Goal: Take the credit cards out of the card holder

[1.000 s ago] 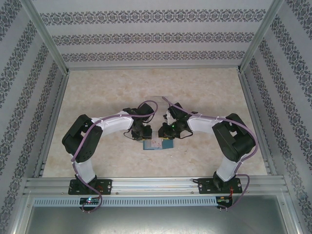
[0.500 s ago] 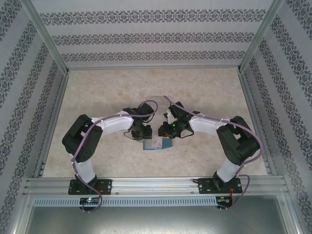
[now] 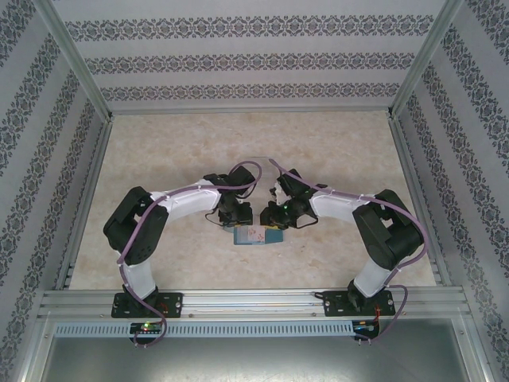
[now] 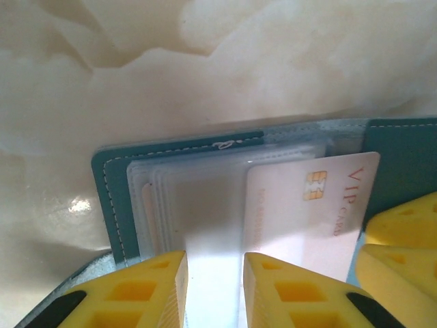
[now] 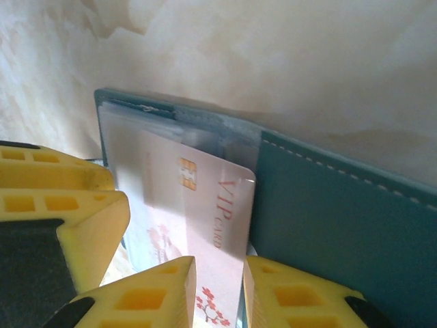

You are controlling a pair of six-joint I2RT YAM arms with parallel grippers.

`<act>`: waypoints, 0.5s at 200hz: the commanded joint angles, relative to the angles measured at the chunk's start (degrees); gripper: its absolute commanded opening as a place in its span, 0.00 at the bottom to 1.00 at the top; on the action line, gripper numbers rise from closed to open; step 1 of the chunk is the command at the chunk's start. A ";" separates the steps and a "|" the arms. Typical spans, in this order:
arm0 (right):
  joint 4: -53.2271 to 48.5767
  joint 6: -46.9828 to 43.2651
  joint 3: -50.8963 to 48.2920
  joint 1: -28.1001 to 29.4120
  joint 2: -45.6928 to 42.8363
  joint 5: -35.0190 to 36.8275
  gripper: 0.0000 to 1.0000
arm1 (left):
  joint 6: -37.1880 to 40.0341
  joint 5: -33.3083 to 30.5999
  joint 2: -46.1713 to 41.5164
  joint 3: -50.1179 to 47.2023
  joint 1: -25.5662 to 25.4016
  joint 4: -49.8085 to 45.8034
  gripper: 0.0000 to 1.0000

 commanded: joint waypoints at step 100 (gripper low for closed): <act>7.13 1.78 -3.64 -1.86 1.77 -4.89 0.25 | 3.78 -1.34 5.47 -0.55 -0.81 -5.70 0.25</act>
